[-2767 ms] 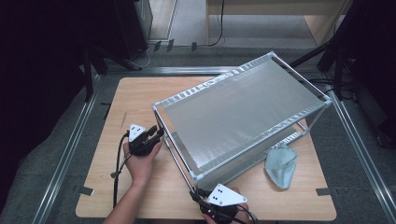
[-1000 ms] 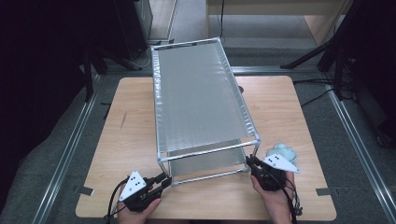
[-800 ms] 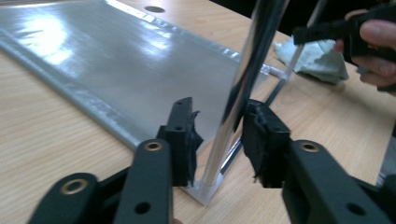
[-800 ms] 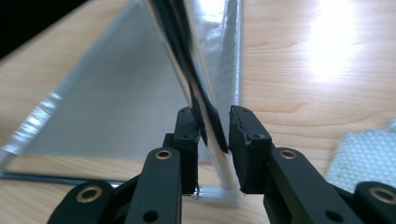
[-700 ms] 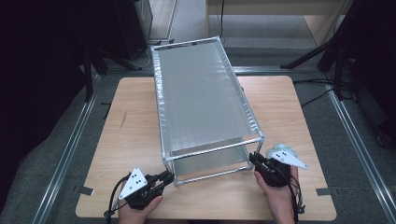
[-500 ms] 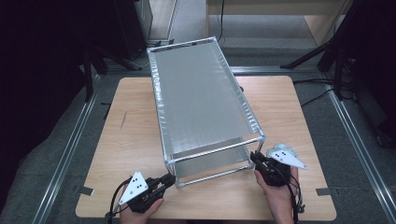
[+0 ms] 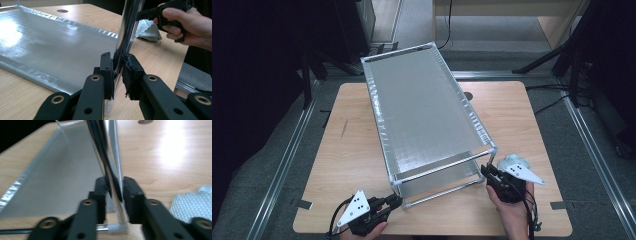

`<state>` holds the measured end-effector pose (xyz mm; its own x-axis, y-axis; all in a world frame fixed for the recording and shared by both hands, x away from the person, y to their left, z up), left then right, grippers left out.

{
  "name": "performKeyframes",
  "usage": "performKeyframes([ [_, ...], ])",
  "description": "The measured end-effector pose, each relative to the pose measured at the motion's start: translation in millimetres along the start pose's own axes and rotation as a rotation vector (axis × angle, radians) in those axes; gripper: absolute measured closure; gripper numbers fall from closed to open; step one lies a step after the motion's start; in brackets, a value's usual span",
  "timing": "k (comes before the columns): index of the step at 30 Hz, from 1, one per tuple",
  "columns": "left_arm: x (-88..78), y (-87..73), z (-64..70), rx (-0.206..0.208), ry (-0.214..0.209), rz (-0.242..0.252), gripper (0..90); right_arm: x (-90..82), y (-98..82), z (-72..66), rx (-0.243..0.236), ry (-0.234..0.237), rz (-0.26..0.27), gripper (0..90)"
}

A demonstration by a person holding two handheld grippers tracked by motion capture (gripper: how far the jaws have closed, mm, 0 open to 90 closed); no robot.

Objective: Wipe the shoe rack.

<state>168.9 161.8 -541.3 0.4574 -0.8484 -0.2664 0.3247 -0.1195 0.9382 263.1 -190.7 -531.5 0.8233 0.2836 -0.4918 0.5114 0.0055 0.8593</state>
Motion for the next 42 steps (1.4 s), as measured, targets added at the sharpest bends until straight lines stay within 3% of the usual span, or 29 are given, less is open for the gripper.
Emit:
performKeyframes([
  [4,0.3,0.0,-0.2,-0.002,-0.007,0.000,79.4,-11.7,6.9,2.8,-0.019,0.027,0.048,68.6],
  [6,1.4,0.3,0.7,0.004,-0.007,-0.002,79.8,-11.7,6.6,1.7,-0.029,0.041,0.047,71.5],
  [9,2.8,0.4,2.9,0.018,-0.003,-0.003,80.5,-7.1,4.6,1.7,-0.035,0.025,0.037,76.4],
  [13,5.7,-0.2,6.8,0.021,-0.035,-0.005,80.7,-4.2,5.3,4.7,-0.035,0.029,0.046,76.9],
  [15,7.3,0.1,8.0,0.021,-0.034,-0.003,80.7,-6.0,7.1,8.6,-0.051,0.058,0.033,72.1],
  [17,8.1,-0.3,8.4,0.022,-0.034,-0.006,80.7,-12.1,10.5,14.8,-0.042,0.102,0.021,59.4],
  [19,8.0,-0.3,8.5,0.021,-0.033,-0.006,80.6,-27.2,16.3,26.5,-0.032,0.117,0.042,53.4],
  [22,8.1,0.1,8.3,0.008,-0.043,-0.001,80.3,-44.5,23.3,49.1,0.012,0.070,0.089,50.5],
  [23,8.5,0.2,9.1,0.015,-0.040,-0.004,80.3,-45.4,23.3,57.6,0.023,0.029,0.087,49.2],
  [25,9.8,0.3,11.4,0.020,-0.048,-0.008,80.5,-40.5,18.4,70.0,0.012,-0.062,0.051,44.6],
  [26,10.5,0.3,13.7,0.026,-0.052,-0.012,80.5,-33.9,12.4,76.8,-0.001,-0.110,0.008,42.2],
  [27,10.5,0.3,13.7,0.026,-0.052,-0.012,80.5,-33.9,12.4,76.8,-0.001,-0.110,0.008,42.2],
  [28,10.7,0.4,14.6,0.029,-0.055,-0.014,80.5,-23.8,2.4,82.2,0.004,-0.123,-0.062,38.4],
  [30,11.2,0.7,15.6,0.040,-0.050,-0.019,80.3,-14.9,-6.1,82.1,-0.014,-0.143,-0.127,34.8],
  [33,12.5,2.3,16.4,0.033,-0.050,-0.014,76.8,-4.5,-15.8,80.2,-0.079,-0.227,-0.185,31.5],
  [37,16.6,3.5,18.4,0.031,-0.050,-0.013,73.0,3.2,-23.0,81.3,-0.061,-0.251,-0.236,31.7],
  [39,16.3,3.4,17.4,0.036,-0.036,-0.021,76.2,6.0,-28.0,82.0,-0.054,-0.269,-0.275,37.6],
  [41,15.2,3.2,16.8,0.025,-0.039,-0.018,79.3,6.2,-30.1,77.5,-0.106,-0.286,-0.268,45.2],
  [42,14.9,3.1,17.0,0.028,-0.037,-0.019,79.8,5.5,-30.1,74.7,-0.108,-0.276,-0.268,50.9],
])
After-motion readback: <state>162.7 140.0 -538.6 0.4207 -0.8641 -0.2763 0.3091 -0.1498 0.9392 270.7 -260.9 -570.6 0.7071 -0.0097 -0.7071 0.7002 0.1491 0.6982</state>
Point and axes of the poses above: each handheld gripper's, and its own axes: x roughly forward along the jaws, y roughly out of its top, z roughly to its right, the point moved 4 cm from there along x, roughly forward along the jaws, and after that the axes turned 10 degrees about -y, right-handed, at the moved point
